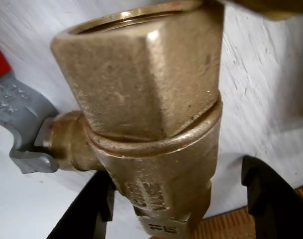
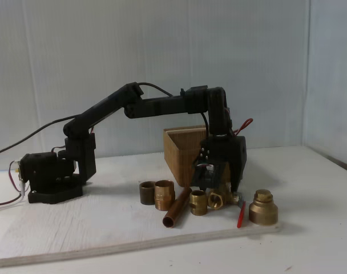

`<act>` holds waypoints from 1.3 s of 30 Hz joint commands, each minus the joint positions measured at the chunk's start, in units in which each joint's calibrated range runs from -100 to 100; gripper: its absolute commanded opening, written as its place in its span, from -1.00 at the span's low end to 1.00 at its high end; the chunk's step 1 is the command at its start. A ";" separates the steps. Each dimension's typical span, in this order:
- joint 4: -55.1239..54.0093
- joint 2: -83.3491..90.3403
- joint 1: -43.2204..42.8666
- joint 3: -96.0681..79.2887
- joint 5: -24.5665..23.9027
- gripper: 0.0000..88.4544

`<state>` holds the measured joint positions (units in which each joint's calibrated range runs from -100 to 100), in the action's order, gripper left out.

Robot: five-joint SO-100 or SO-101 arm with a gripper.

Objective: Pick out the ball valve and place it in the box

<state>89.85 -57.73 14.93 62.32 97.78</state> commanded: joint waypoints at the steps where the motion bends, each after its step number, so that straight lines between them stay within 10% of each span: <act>1: -0.19 0.97 0.42 0.67 0.36 -0.43; 12: -0.44 0.71 0.42 0.67 0.67 -0.44; 21: -0.01 0.63 0.49 0.58 -0.26 -0.92; 39: 9.46 3.77 -0.02 7.44 -1.56 -0.92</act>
<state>96.39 -57.90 14.93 66.32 96.80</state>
